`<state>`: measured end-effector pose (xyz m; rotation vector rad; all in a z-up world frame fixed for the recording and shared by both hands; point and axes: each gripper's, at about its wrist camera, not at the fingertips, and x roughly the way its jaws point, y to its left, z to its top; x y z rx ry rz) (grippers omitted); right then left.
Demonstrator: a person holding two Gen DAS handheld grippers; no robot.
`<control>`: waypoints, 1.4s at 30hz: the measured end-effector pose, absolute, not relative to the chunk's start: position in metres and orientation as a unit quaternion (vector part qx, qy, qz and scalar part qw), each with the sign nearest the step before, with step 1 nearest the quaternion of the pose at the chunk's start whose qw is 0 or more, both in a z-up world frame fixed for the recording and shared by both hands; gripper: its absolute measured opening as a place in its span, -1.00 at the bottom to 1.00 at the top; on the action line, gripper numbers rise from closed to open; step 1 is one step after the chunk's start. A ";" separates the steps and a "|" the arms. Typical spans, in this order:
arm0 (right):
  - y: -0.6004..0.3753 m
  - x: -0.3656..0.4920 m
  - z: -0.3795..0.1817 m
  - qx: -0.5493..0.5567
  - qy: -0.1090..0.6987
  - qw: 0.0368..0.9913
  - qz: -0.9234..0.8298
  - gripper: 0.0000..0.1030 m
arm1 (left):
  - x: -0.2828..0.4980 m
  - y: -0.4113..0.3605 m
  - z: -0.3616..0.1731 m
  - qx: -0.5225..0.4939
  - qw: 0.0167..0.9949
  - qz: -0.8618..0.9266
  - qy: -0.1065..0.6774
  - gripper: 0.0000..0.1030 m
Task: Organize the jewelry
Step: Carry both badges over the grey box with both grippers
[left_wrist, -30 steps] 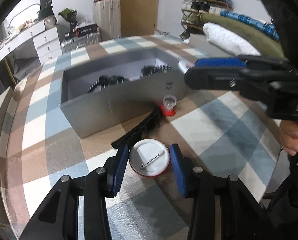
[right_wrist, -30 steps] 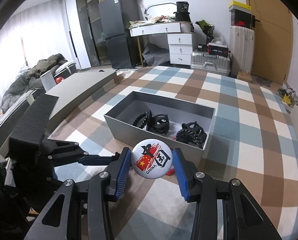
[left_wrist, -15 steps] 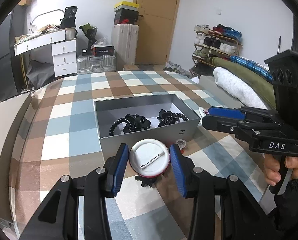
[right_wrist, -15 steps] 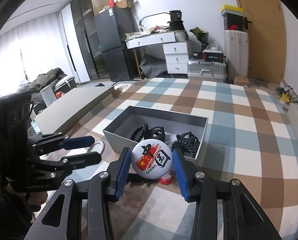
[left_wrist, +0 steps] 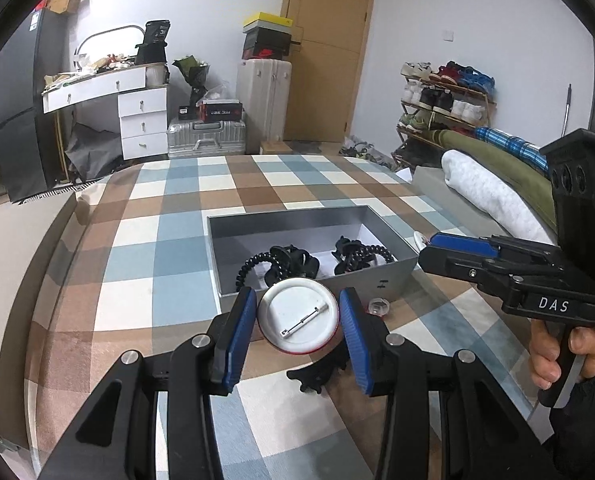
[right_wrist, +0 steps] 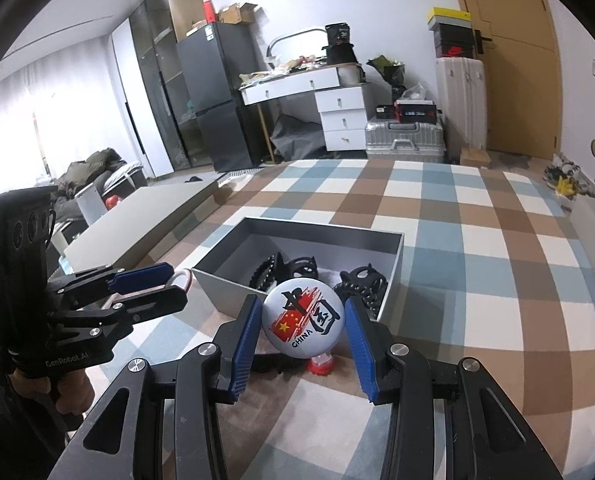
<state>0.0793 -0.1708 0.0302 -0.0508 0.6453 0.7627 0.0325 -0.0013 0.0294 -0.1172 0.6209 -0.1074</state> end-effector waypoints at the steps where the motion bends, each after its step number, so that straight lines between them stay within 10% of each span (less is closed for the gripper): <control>1: -0.171 0.080 0.030 -0.022 0.309 0.878 0.365 -0.18 | 0.034 -0.001 0.030 -0.056 0.950 -0.050 0.304 -0.28; 42: -0.157 0.145 0.006 0.093 0.373 0.840 0.382 -0.18 | 0.095 -0.006 0.011 -0.020 0.931 -0.018 0.364 -0.27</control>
